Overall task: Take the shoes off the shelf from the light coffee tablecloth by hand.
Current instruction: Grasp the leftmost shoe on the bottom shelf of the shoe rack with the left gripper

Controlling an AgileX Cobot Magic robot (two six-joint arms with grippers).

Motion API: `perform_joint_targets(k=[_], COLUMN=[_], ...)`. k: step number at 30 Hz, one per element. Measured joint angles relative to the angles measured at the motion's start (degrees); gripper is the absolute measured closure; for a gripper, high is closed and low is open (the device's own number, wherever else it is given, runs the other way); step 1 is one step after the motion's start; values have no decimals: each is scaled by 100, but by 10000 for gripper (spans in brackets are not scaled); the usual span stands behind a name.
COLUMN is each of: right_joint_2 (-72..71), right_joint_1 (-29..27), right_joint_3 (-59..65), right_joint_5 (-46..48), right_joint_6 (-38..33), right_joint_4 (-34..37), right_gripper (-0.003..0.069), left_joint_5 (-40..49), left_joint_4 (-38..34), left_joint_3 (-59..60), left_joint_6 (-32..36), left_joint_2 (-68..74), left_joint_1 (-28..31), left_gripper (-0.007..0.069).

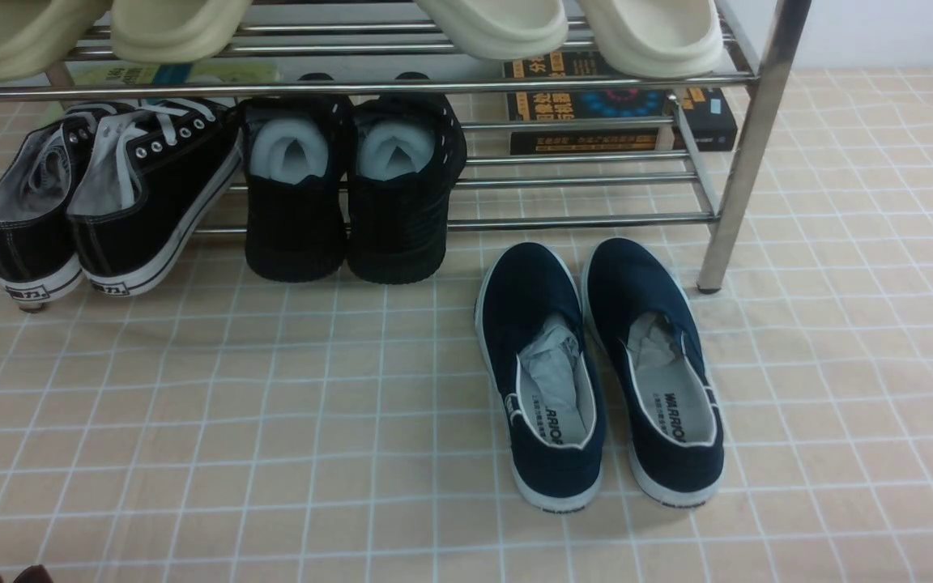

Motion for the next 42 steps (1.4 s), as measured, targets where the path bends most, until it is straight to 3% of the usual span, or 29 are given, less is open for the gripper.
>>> perform_joint_targets(k=[2, 6, 10, 16, 19, 21, 23, 25, 32, 40, 42], right_joint_2=[0, 0, 0, 0, 0, 0, 0, 0, 0, 0, 0], right_joint_1=[0, 0, 0, 0, 0, 0, 0, 0, 0, 0, 0], right_joint_3=[0, 0, 0, 0, 0, 0, 0, 0, 0, 0, 0], right_joint_5=[0, 0, 0, 0, 0, 0, 0, 0, 0, 0, 0], right_joint_6=[0, 0, 0, 0, 0, 0, 0, 0, 0, 0, 0], right_joint_4=[0, 0, 0, 0, 0, 5, 5, 5, 0, 0, 0], right_gripper=[422, 422, 422, 422, 422, 422, 422, 422, 422, 422, 422], left_joint_5=[-10, -18, -61, -757, -725, -557, -174, 170, 2895, 3764, 4493], left_joint_4=[-829, -1832, -2109, -2063, -1897, -1672, -1424, -1273, 144, 1189, 1383], left_joint_3=[13, 32, 44, 45, -391, -1134, -1871, -2242, -3953, -6311, -7359], left_joint_6=[-682, -1660, -2119, -2151, -1764, -1210, -819, -708, -534, -284, -2], left_joint_2=[0, 0, 0, 0, 0, 72, 471, 823, 3989, 6713, 7637], left_joint_1=[0, 0, 0, 0, 0, 0, 0, 0, 0, 5, 220], left_gripper=[382, 382, 382, 408, 468, 564, 612, 623, 624, 622, 617])
